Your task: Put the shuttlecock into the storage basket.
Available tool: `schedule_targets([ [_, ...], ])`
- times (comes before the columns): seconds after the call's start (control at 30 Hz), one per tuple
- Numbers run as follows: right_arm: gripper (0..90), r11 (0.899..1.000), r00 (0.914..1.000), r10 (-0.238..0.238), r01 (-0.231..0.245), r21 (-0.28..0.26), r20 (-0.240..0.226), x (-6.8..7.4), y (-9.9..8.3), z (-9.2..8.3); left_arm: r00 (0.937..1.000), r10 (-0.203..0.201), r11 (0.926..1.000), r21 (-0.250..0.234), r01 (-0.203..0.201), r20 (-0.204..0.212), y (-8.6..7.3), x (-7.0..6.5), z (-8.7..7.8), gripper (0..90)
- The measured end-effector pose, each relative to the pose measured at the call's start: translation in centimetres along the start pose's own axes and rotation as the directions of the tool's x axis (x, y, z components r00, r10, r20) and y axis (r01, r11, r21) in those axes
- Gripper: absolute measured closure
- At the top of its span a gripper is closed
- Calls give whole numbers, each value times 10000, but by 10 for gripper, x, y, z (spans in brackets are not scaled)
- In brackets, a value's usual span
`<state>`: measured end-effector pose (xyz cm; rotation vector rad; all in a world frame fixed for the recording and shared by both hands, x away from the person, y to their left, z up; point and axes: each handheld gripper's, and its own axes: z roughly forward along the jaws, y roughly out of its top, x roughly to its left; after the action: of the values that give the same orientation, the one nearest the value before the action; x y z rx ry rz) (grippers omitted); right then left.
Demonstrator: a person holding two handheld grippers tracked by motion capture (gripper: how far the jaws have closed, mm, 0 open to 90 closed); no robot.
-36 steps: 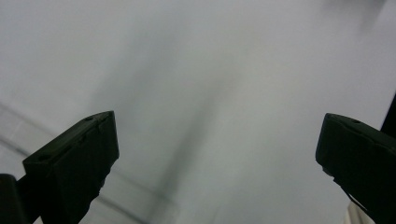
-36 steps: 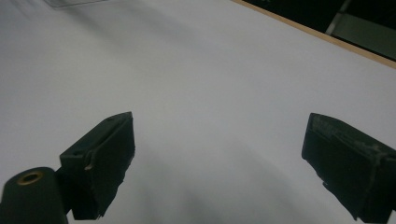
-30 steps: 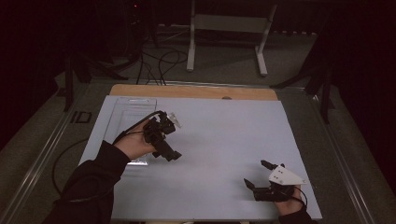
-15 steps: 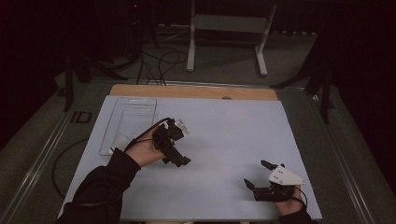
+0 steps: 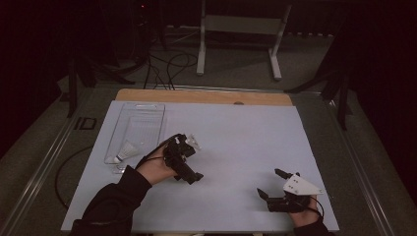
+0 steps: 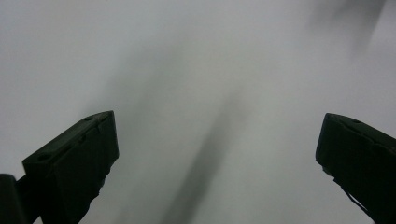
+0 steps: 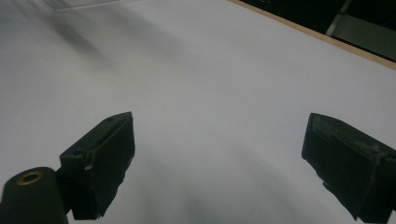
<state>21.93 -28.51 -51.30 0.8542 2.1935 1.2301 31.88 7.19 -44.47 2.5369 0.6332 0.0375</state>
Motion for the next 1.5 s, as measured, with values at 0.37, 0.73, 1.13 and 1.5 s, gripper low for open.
schedule_targets([
  [0.37,93,10000,10000,18,-17,17,-15,0,0,0,9992,223,9997,-67,-221,337,-12,-9,8,4],
  [0.73,93,10000,10000,58,-57,44,-69,0,0,0,9975,336,9993,-153,-327,623,-29,-13,15,4],
  [1.13,93,10000,10000,42,-41,78,-55,0,0,0,9950,368,9986,-413,-331,933,-53,-21,21,4],
  [1.5,93,10000,10000,53,-53,80,-62,1,0,1,9931,518,9943,-987,-415,1048,-74,-28,19,4],
])
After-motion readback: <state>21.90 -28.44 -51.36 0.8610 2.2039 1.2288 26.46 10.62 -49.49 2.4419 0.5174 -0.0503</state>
